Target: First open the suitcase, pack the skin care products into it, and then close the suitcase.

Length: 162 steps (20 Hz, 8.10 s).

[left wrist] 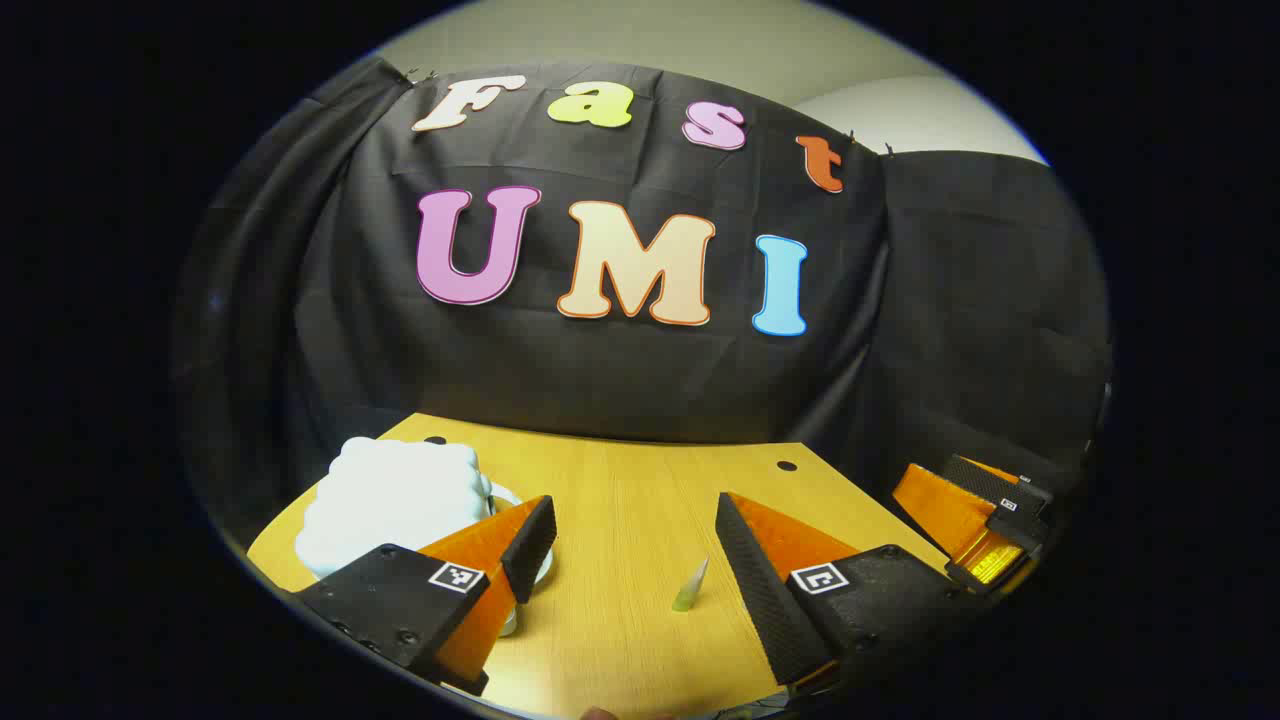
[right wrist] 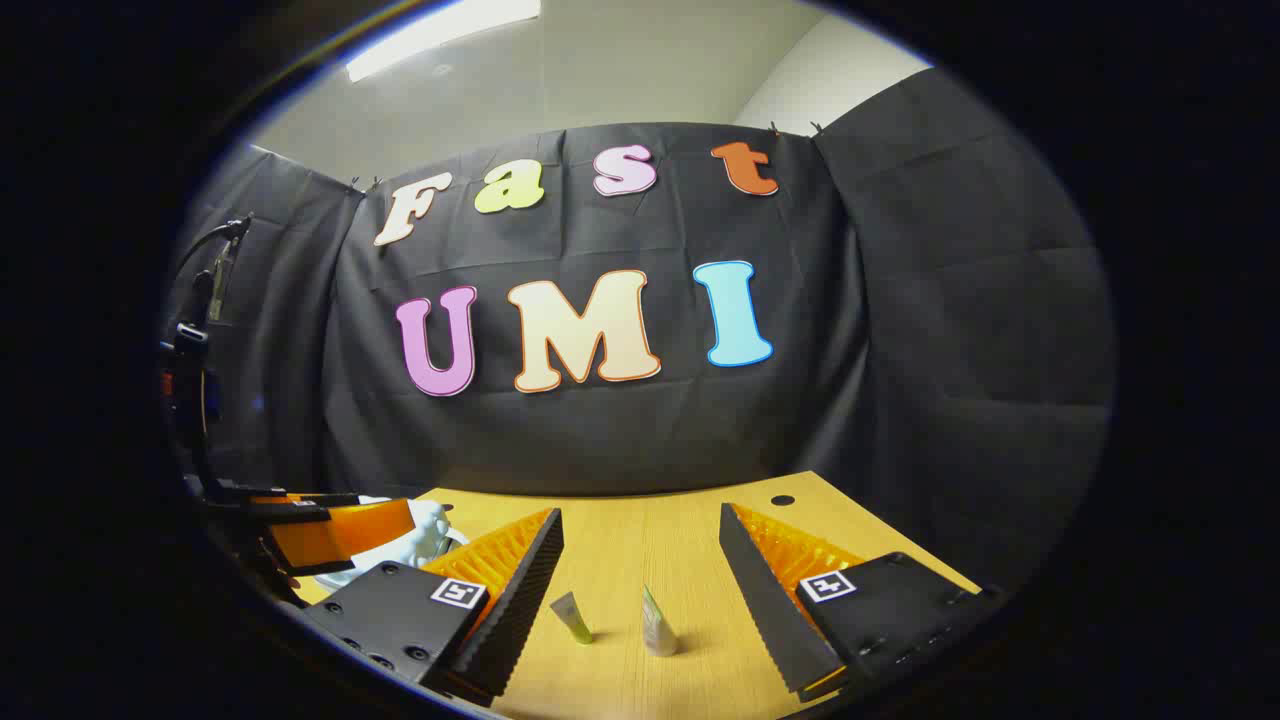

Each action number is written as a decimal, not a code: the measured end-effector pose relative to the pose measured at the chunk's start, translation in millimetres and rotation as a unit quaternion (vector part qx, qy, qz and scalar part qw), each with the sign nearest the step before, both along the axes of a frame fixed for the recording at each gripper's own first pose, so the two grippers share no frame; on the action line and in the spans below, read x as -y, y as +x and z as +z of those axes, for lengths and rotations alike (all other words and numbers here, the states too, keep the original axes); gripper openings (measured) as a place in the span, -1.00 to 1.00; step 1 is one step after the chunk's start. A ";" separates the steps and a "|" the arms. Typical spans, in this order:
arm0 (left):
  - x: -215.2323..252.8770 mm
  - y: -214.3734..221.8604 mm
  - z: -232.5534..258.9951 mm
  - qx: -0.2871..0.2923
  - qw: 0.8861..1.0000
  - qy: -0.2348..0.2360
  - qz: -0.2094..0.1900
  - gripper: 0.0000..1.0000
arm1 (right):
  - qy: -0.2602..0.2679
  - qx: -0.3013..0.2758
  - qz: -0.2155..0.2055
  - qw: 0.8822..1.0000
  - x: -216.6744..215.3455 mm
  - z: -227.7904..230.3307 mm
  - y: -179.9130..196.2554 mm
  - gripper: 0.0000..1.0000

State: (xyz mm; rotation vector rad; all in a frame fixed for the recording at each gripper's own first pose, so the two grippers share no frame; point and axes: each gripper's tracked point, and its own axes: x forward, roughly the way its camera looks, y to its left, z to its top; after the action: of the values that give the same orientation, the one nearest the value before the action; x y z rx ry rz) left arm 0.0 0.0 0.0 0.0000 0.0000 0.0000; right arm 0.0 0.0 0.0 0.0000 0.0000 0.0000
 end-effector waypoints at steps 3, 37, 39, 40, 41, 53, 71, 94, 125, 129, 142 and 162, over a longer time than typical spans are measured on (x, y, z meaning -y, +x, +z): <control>-2.9 0.7 -1.5 -0.007 1.000 -0.006 0.007 0.90 | -0.001 -0.002 -0.002 1.000 5.6 0.1 -0.1 0.95; -132.6 163.2 -109.0 -0.409 0.903 -0.113 0.066 0.76 | -0.004 -0.046 -0.010 0.999 12.6 -26.7 19.9 0.96; -133.6 169.1 -117.7 -0.429 0.893 -0.115 0.075 0.53 | -0.006 -0.050 -0.014 0.999 16.3 -31.0 20.1 0.90; -132.6 172.7 -120.6 -0.437 0.889 -0.116 0.076 0.44 | -0.006 -0.053 -0.015 0.998 17.6 -33.5 20.3 0.96; -133.4 175.9 -123.4 -0.445 0.885 -0.114 0.080 0.41 | -0.006 -0.056 -0.016 0.998 19.3 -34.7 21.1 0.96; -142.7 185.3 -169.6 -0.512 0.842 -0.133 0.108 -0.63 | -0.001 -0.075 -0.023 0.997 26.0 -47.1 31.4 0.96; -137.9 157.5 -87.3 -0.462 0.873 -0.148 0.054 -0.94 | -0.010 -0.068 -0.009 0.998 18.3 -38.2 25.2 0.96; -356.1 -28.1 87.7 -0.328 0.921 -0.155 0.143 -0.94 | -0.015 -0.029 0.053 0.998 -57.5 -11.6 27.6 0.96; -511.7 -142.0 -167.6 -0.467 0.785 -0.209 0.350 -0.97 | -0.009 -0.067 -0.005 0.998 -47.6 -39.9 21.4 0.96; -510.2 -140.9 -164.3 -0.466 0.792 -0.193 0.345 -0.47 | -0.008 -0.071 -0.024 0.997 -35.8 -42.5 17.7 0.96; -290.9 -64.5 -102.1 -0.445 0.881 -0.067 0.150 0.89 | -0.015 -0.122 -0.039 0.992 -5.0 -81.8 11.8 0.96; 45.4 82.8 -172.6 -0.348 0.930 -0.020 -0.118 0.92 | -0.027 -0.304 0.166 0.938 7.3 -224.3 86.5 0.97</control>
State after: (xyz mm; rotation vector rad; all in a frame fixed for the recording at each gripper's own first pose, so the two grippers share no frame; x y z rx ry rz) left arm 82.8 -45.4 -172.6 -0.0404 0.7127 -0.2424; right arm 86.5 -7.3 -224.3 -0.0560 0.6205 0.3393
